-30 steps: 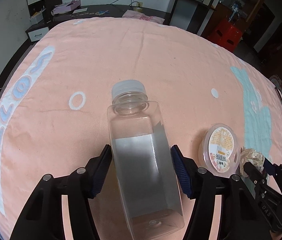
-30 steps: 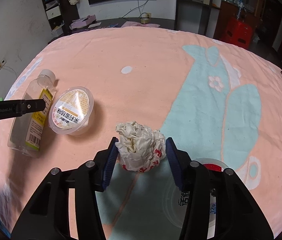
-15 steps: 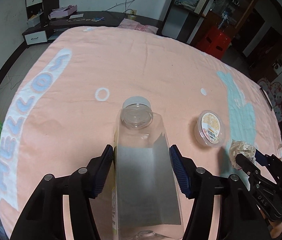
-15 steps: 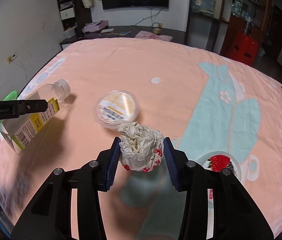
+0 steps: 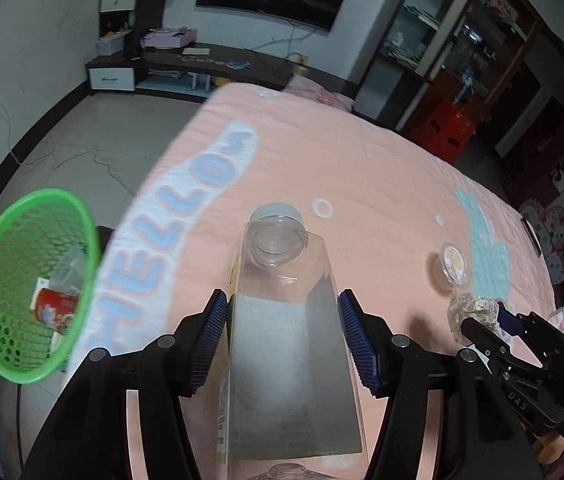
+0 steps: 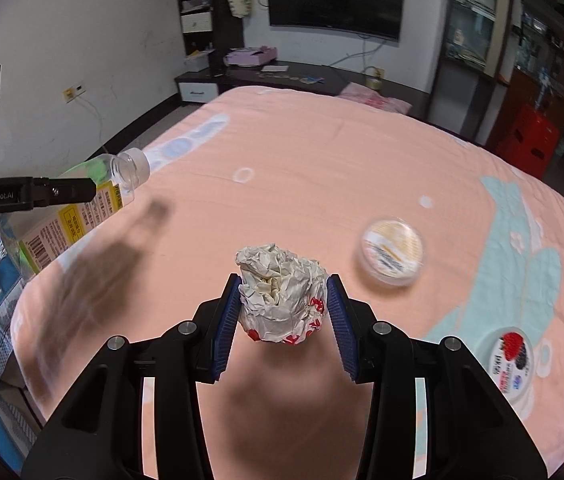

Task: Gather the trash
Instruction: 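Lift the bottle with the left gripper while the right gripper lifts the tissue, then lower the bottle into the green basket and open the left gripper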

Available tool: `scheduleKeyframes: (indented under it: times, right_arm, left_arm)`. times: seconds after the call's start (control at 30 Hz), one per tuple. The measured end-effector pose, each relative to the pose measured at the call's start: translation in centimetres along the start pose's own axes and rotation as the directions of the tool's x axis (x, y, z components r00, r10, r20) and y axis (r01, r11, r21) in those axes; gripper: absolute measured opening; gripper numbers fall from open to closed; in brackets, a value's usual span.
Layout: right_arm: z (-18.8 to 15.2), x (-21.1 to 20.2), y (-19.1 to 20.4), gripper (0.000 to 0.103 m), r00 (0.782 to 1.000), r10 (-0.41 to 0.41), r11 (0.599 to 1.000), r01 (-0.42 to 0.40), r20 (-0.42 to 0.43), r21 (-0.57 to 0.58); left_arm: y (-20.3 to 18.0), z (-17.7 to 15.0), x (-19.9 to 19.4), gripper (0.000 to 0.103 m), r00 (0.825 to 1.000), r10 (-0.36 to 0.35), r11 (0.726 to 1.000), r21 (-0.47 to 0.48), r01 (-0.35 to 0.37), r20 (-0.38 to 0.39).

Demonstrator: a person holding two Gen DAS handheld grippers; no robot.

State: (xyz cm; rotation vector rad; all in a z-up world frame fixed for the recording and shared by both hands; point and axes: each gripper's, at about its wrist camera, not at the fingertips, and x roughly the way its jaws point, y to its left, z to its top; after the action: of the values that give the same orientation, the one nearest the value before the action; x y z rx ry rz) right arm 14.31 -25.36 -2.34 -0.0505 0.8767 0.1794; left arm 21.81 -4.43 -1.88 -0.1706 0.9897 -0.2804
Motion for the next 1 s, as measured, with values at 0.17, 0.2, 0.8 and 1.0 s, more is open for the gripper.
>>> scheduleKeyframes:
  times: [0.17,0.2,0.8,1.0]
  right_arm:
    - [1.4,0.9,4.4,0.044,0.999,0.044,0.997,-0.044,-0.003,-0.057]
    - [1.6,1.1,5.1,0.044,0.999,0.053,0.996,-0.054,-0.004,-0.065]
    - [5.3,5.0,16.4,0.044,0.981,0.187,0.967,-0.192,-0.045,-0.171]
    - [6.5,6.1,19.1,0.044,0.975,0.215,0.957,-0.222,-0.056,-0.188]
  left_arm:
    - [5.1,0.5,-2.4,0.056,0.997,0.052,0.997,-0.061,-0.049,0.053]
    - [6.2,0.7,-2.7,0.056,0.996,0.063,0.995,-0.075,-0.059,0.06]
    - [24.5,0.8,0.0,0.056,0.966,0.256,0.926,-0.28,-0.253,-0.025]
    - [27.4,-0.2,1.6,0.059,0.966,0.254,0.913,-0.318,-0.256,-0.049]
